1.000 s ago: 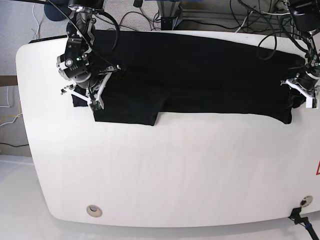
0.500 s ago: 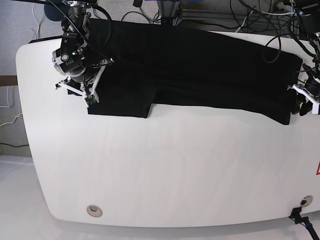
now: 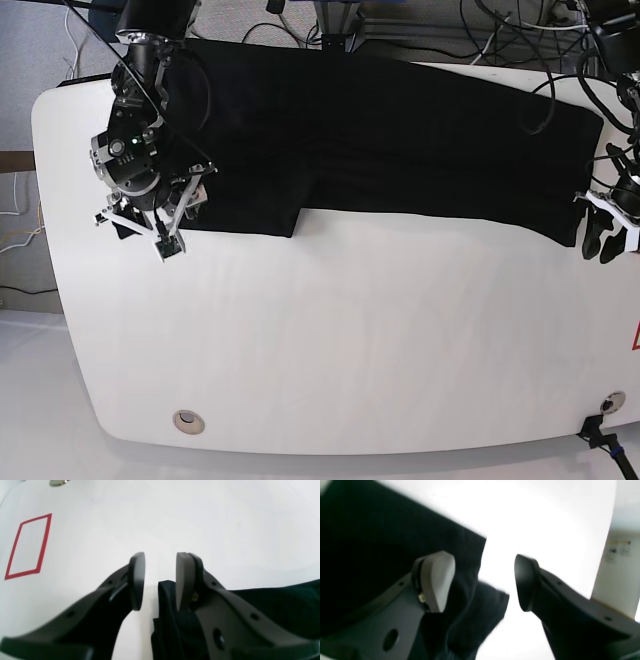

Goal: Fold the T-shirt properly
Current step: 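Release the hem and regrasp the folded bundle's edge with both grippers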

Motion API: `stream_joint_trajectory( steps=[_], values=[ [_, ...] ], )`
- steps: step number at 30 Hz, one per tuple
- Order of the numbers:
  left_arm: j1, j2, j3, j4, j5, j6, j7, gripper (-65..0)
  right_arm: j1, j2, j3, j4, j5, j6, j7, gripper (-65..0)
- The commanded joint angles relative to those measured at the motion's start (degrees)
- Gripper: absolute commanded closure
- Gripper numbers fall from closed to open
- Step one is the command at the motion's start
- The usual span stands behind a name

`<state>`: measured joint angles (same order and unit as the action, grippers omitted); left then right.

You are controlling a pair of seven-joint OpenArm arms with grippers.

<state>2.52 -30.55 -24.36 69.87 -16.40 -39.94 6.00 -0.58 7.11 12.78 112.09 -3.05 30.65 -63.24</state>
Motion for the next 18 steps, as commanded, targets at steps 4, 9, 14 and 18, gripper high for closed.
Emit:
stream_joint_trajectory(
  steps=[4, 9, 14, 18],
  values=[
    [-0.4, 2.5, -0.2, 1.2, -1.1, -0.1, 3.8, -19.3, 7.2, -2.5, 3.5, -11.0, -0.1, -0.2, 4.0, -39.5],
    [1.7, 5.0, -0.2, 3.4, -0.9, -0.1, 7.8, -19.3, 13.3, -3.0, 8.5, -24.8, -0.1, -0.2, 9.9, -39.6],
    [4.9, 6.4, -0.2, 3.6, -0.8, -0.1, 7.8, -19.3, 14.2, -1.9, 12.1, -29.2, -0.1, -0.1, 11.0, -39.6],
    [6.3, 6.4, -0.2, 3.5, -0.8, -0.1, 7.8, -19.3, 12.9, -1.4, 14.8, -31.1, -0.1, 0.0, 11.1, -39.6]
  ],
)
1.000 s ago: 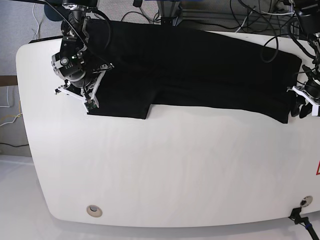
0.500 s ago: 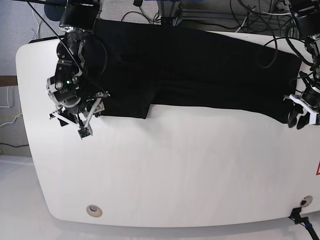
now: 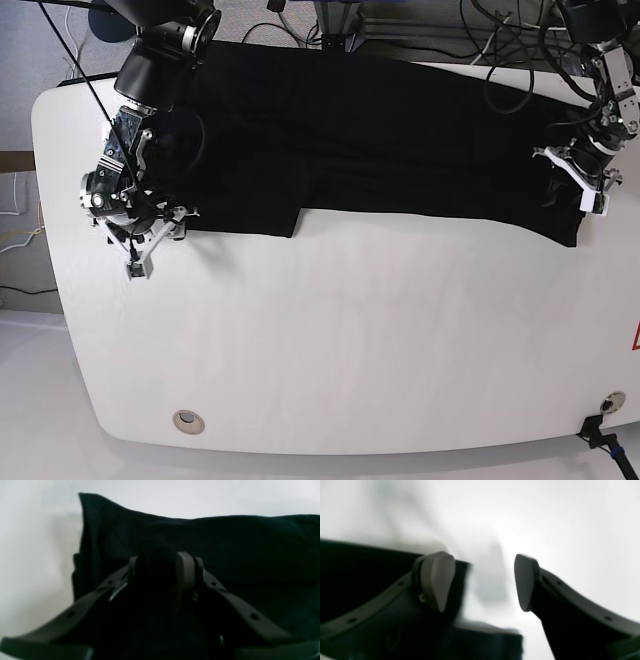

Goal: Fold the T-shirt properly
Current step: 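Release the hem and regrasp the folded bundle's edge with both grippers, then lift the sleeve end with the right gripper and fold it over the bundle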

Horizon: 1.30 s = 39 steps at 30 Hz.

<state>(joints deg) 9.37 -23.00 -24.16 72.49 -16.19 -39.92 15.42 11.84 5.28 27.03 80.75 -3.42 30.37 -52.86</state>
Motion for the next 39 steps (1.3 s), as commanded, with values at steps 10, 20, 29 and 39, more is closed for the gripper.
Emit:
stream_joint_trajectory(
  steps=[10, 20, 29, 39],
  values=[
    [-0.9, -1.2, -0.3, 0.8, -1.0, -0.1, -1.6, -19.3, -5.7, 0.0, -5.1, 0.6, 10.1, 0.2, 0.7, -39.6],
    [-0.9, -1.1, -0.3, 0.7, -1.0, -0.1, -1.6, -19.3, -5.7, 0.1, -6.5, 0.6, 12.4, 0.2, 0.4, -26.8],
    [-0.9, -1.1, -0.3, 0.7, -0.9, -0.1, -1.6, -19.3, -4.9, 0.1, -6.7, 2.7, 12.4, 0.3, 0.5, 0.0],
    [-1.0, -1.0, 1.9, 0.6, -0.9, -0.1, -1.6, -19.3, -6.0, -1.7, -6.7, 25.4, 12.5, 5.3, -8.7, 0.0]
  ],
)
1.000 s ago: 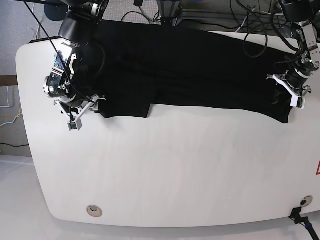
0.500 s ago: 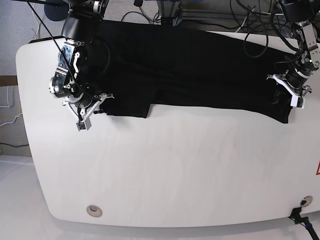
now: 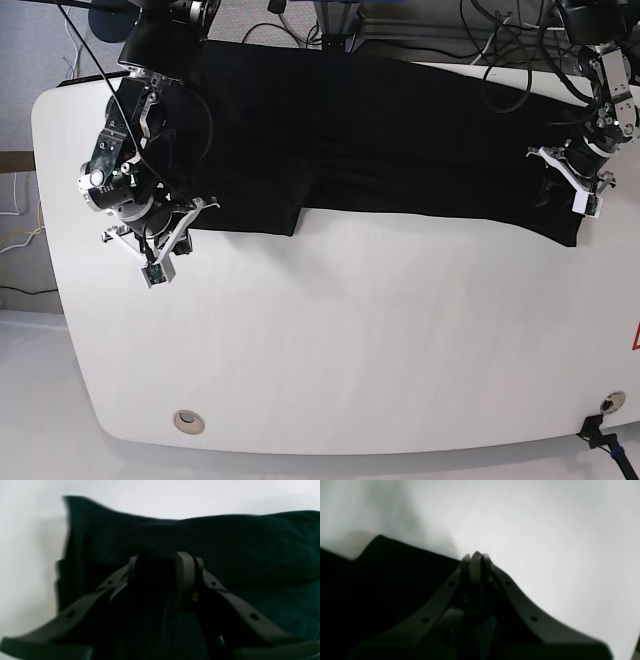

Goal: Fold the T-shirt properly
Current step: 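Lift the sleeve end with the right gripper and fold it over the bundle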

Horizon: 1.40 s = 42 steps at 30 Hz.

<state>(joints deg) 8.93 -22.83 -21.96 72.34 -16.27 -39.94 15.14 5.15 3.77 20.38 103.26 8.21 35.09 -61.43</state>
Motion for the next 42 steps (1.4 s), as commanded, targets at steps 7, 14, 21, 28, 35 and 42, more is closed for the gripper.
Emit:
stream_joint_trajectory(
  steps=[7, 14, 21, 28, 35, 42],
  values=[
    [-0.6, -1.2, -0.3, 0.8, -0.8, -0.1, -1.3, -19.3, 0.1, -1.2, 0.1, 3.1, -0.4, 0.0, -2.1, -1.1],
    [-0.6, -1.2, -0.3, 0.8, -0.8, -0.1, -1.3, -19.3, 0.3, 2.9, 1.0, -6.8, -3.0, -2.3, 5.9, -31.9],
    [-0.6, -1.2, -0.3, 0.8, -0.8, -0.1, -1.3, -19.3, 0.3, 6.1, 4.2, -16.2, 7.6, -2.3, 8.4, -31.3],
    [-0.6, -1.2, -0.3, 0.8, -0.8, -0.1, -1.3, -19.3, -0.1, 6.0, 4.0, -16.2, 11.3, -2.2, 8.4, -31.3],
    [-0.6, -1.5, -0.3, 0.8, -0.8, -0.1, -1.3, -19.3, 0.2, 5.5, 5.3, -21.1, 10.7, -2.4, 11.6, -31.3],
    [-0.6, -1.5, -0.3, 0.8, -0.8, -0.1, -1.3, -19.3, 0.2, 7.2, 5.1, -24.0, 10.7, -2.6, 13.9, -31.3]
  ],
)
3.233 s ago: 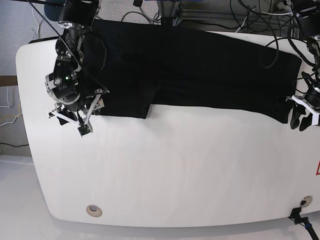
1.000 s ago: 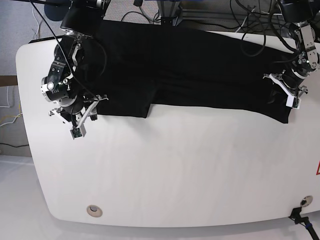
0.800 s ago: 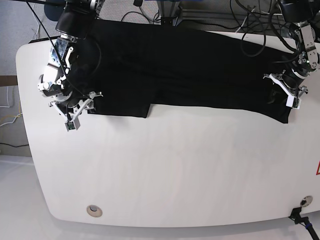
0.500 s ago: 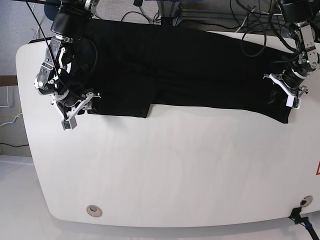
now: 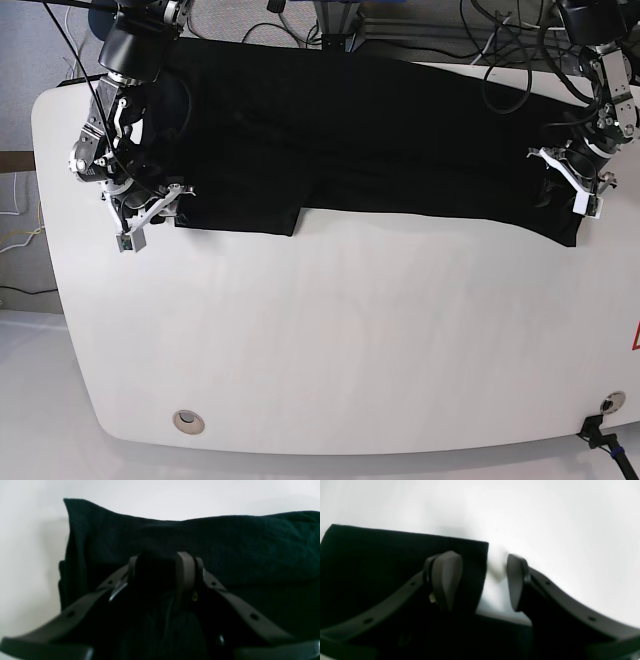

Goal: Fold the T-shirt properly
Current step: 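Lift the sleeve end with the right gripper and fold it over the bundle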

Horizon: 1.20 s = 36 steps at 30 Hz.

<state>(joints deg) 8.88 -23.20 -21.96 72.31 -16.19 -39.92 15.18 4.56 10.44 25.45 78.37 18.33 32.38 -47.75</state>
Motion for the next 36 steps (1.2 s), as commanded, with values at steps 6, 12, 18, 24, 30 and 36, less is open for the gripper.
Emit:
stream_joint_trajectory(
  steps=[6, 12, 18, 24, 30, 36],
  values=[
    [-1.5, -1.1, -0.2, 0.8, -0.9, -0.1, -1.3, -19.3, 0.8, 0.2, -1.0, 0.9, 0.8, 0.1, 0.0, -31.3],
    [-1.6, -1.2, -0.2, 0.8, -0.9, -0.1, -1.3, -19.3, 0.4, -1.7, -4.8, 0.9, 0.7, 0.1, 0.0, -31.3],
    [-1.6, -1.2, -0.2, 0.7, -0.9, -0.1, -1.3, -19.3, 0.5, -1.8, -4.8, 0.9, 0.7, 0.4, 0.2, -13.5],
    [-1.7, -1.2, -0.2, -1.5, -0.9, -0.1, -1.3, -19.3, 0.8, -1.6, -5.0, 1.9, 1.0, 0.5, -0.1, 0.0],
    [-1.7, -1.2, -0.2, -1.5, -0.9, -0.1, -1.3, -19.3, 0.4, -3.5, -5.0, 17.2, 1.1, 3.3, -11.6, 0.0],
    [-1.7, -1.2, -0.2, -1.5, -0.9, -0.1, -1.3, -19.3, -0.5, -7.1, -5.0, 32.2, 1.1, 4.2, -24.2, 0.0]
  ],
)
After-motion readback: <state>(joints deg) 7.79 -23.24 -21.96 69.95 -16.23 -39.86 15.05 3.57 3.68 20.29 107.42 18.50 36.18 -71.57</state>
